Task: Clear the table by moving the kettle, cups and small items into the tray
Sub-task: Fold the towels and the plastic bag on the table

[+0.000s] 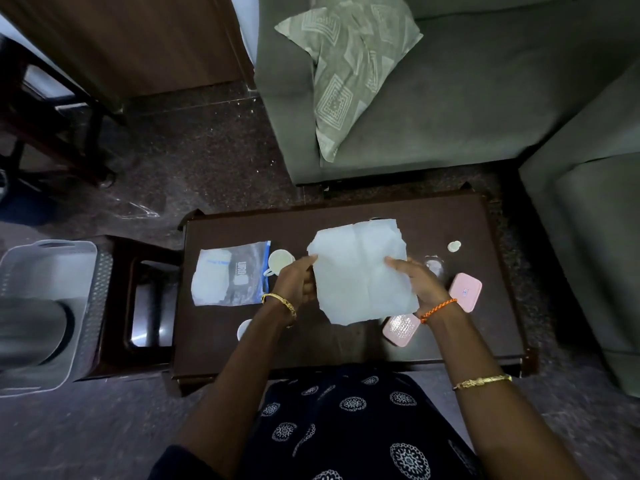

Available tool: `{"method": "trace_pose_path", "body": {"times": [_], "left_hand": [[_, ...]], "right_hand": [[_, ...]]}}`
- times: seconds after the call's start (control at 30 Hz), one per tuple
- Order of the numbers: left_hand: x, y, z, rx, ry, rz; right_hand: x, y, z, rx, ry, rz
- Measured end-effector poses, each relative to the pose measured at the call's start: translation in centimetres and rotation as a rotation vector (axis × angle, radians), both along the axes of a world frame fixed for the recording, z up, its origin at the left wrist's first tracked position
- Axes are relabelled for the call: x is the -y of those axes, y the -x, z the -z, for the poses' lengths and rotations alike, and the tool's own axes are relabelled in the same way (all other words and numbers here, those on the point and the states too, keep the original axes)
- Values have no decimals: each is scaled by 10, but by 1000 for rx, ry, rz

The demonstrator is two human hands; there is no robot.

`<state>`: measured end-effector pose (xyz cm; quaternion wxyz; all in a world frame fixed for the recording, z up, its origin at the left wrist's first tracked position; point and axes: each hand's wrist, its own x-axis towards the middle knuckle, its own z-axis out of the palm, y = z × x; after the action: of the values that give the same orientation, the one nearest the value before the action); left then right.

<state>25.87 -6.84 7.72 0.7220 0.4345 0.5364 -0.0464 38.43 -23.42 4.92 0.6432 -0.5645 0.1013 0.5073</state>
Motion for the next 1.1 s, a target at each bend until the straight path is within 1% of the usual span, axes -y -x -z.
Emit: {"method": "trace_pose_path", "body": {"times": [0.07,0.1,0.2,0.23,0.33,0.5,0.6,0.7,0.83,0.9,1.0,1.1], "left_hand": [[4,-4,2,54,99,1],[7,-6,4,90,109,13],[18,-9,8,139,-46,141],[22,-10,9,137,-105,152],[29,-15,15,74,-232,182],[27,-18,22,85,-283,265],[25,-20,30,31,-357,284],[23,-21,40,-2,-331,332],[14,-33,54,-69,-305,465],[9,-39,58,-87,-281,500],[1,-47,62,-96,-263,454],[-1,-53,64,-113,-283,419]], "right_hand": [[3,-4,0,5,20,-2],[5,-6,0,6,24,-7],[8,-9,-1,11,33,-42],[9,-10,-1,20,43,-70],[12,-12,5,38,76,-131],[16,-19,17,114,113,-122],[19,-21,23,139,166,-114],[23,-21,31,104,173,-142],[21,-33,44,44,243,-285],[17,-39,47,34,263,-272],[11,-47,50,5,278,-229],[6,-50,51,7,266,-213]]}}
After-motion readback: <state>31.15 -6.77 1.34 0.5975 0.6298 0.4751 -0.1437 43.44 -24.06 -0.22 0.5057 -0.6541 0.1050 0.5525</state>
